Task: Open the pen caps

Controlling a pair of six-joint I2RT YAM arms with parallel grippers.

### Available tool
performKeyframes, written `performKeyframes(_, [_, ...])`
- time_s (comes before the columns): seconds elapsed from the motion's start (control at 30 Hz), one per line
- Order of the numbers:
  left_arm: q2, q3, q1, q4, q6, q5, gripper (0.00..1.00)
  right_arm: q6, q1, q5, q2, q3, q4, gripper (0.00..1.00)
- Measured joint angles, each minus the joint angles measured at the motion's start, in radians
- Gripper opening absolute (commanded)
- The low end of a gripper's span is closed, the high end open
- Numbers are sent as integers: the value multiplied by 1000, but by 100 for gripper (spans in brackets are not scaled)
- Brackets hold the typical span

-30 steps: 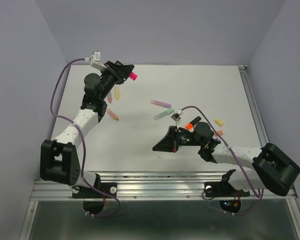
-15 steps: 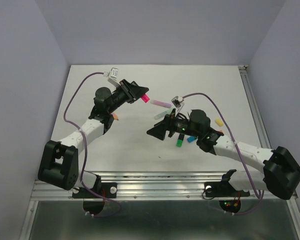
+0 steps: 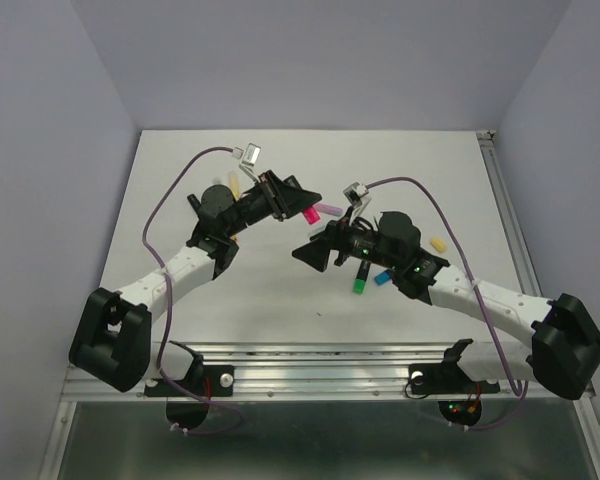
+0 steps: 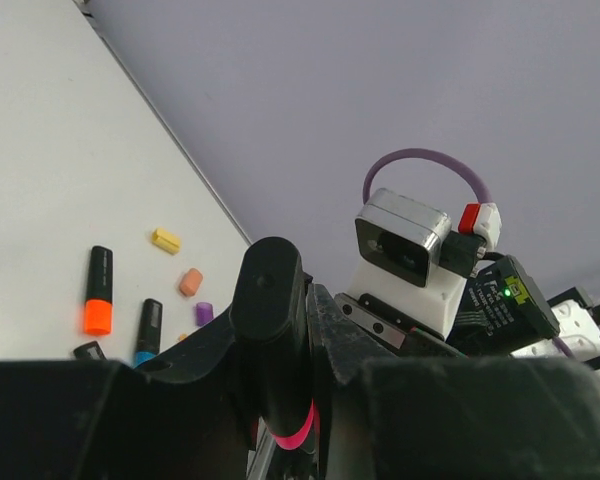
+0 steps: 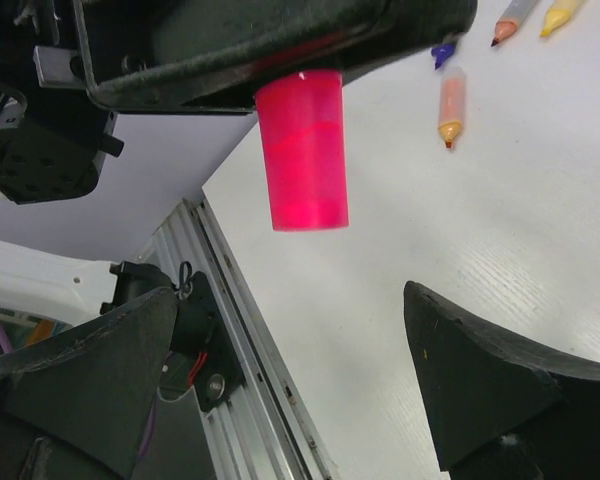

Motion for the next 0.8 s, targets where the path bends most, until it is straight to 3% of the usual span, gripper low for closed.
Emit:
performKeyframes(0.6, [-35, -40, -37, 38, -22, 18, 0, 2, 0, 24, 3, 63, 36, 92])
performKeyframes(0.8, [-35, -40, -45, 51, -26, 27, 0, 12, 0, 2, 32, 105, 47, 81])
